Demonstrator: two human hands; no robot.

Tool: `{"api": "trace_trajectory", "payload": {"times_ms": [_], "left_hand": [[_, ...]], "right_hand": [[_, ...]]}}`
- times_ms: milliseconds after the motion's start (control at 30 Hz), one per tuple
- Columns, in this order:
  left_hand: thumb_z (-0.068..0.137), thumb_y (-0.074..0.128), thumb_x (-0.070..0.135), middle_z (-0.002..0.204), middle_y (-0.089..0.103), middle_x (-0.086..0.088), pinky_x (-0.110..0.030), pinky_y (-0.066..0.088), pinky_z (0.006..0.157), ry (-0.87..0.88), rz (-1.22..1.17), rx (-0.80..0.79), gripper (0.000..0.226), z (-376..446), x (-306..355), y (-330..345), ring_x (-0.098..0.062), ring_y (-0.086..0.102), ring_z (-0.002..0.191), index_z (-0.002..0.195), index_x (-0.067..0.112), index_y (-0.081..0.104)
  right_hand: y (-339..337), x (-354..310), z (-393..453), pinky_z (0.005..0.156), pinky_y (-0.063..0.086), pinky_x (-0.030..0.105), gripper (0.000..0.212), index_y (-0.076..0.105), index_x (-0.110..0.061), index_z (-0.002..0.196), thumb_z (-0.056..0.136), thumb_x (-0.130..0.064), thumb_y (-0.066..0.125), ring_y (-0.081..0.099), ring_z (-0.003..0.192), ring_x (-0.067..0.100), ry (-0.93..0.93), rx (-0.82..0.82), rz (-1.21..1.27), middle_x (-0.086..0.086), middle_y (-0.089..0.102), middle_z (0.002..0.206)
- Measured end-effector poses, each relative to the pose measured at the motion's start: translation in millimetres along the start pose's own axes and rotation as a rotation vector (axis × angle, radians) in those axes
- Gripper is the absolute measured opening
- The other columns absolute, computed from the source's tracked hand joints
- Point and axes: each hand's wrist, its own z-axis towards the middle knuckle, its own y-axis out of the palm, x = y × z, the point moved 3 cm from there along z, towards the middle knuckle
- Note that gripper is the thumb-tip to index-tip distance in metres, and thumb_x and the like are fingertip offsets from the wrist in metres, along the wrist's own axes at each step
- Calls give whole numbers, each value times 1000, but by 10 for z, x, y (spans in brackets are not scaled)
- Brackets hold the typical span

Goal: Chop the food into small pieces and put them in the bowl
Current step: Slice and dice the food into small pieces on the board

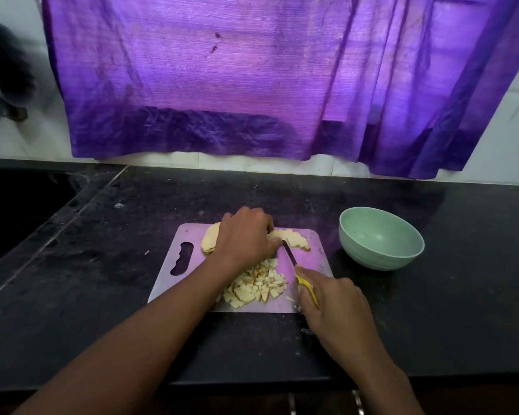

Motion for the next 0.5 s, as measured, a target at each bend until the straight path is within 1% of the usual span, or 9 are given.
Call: {"api": "trace_trajectory", "payload": {"times_ms": [67,133,200,233,300,367,400,433,500], "left_hand": [[90,73,61,101,71,11,-43,51,86,4,-7,-8,34,1,-19,-5,-14,62,96,104,30,80],[91,72,61,101,71,13,-42,50,84,6,-15,-13,33,6,-41,-16,-14,62,96,105,32,81],[94,70,57,97,72,14,-39,47,81,6,-33,2,29,14,-72,-38,-12,63,94,103,33,82],[96,69,53,96,73,14,-38,46,79,5,-38,9,25,19,-89,-54,-12,65,93,103,32,82],[97,69,44,94,75,14,-36,43,77,1,-45,17,18,25,-130,-79,-11,67,95,102,33,83],[97,70,41,92,76,15,-34,42,75,-3,-56,10,15,24,-162,-88,-11,68,93,99,33,83],[96,70,42,91,76,15,-33,42,73,-1,-59,1,15,26,-166,-89,-10,69,92,98,34,83],[95,71,44,89,76,16,-33,41,72,3,-61,-10,16,28,-167,-87,-10,69,90,97,34,83],[91,71,52,85,75,16,-32,41,69,8,-63,-29,20,34,-152,-81,-8,68,86,96,35,82]], "right_hand": [[10,25,21,70,55,40,45,57,-39,142,100,-47,44,66,79,22,-2,52,64,1,74,91],[-16,40,72,65,55,40,45,64,-33,138,96,-43,49,61,65,19,19,121,150,-1,70,75],[-43,38,145,58,50,37,40,67,-28,135,97,-35,55,49,54,13,19,181,209,-7,54,56],[-53,31,187,55,46,34,38,68,-27,135,98,-31,59,44,51,9,11,205,222,-9,45,52],[-50,25,284,54,35,27,38,67,-26,137,99,-25,62,37,50,4,10,226,248,-12,36,50],[-11,19,377,57,32,26,39,66,-27,138,99,-27,61,36,52,4,4,199,247,-13,33,51],[16,12,411,59,35,28,41,64,-29,139,99,-31,58,39,55,7,-5,168,228,-12,34,53],[43,2,435,60,39,31,43,62,-30,141,99,-35,56,44,59,12,-9,130,198,-11,38,57],[74,-14,451,64,48,37,44,59,-32,143,100,-36,54,53,66,22,-12,71,136,-5,50,65]]}}
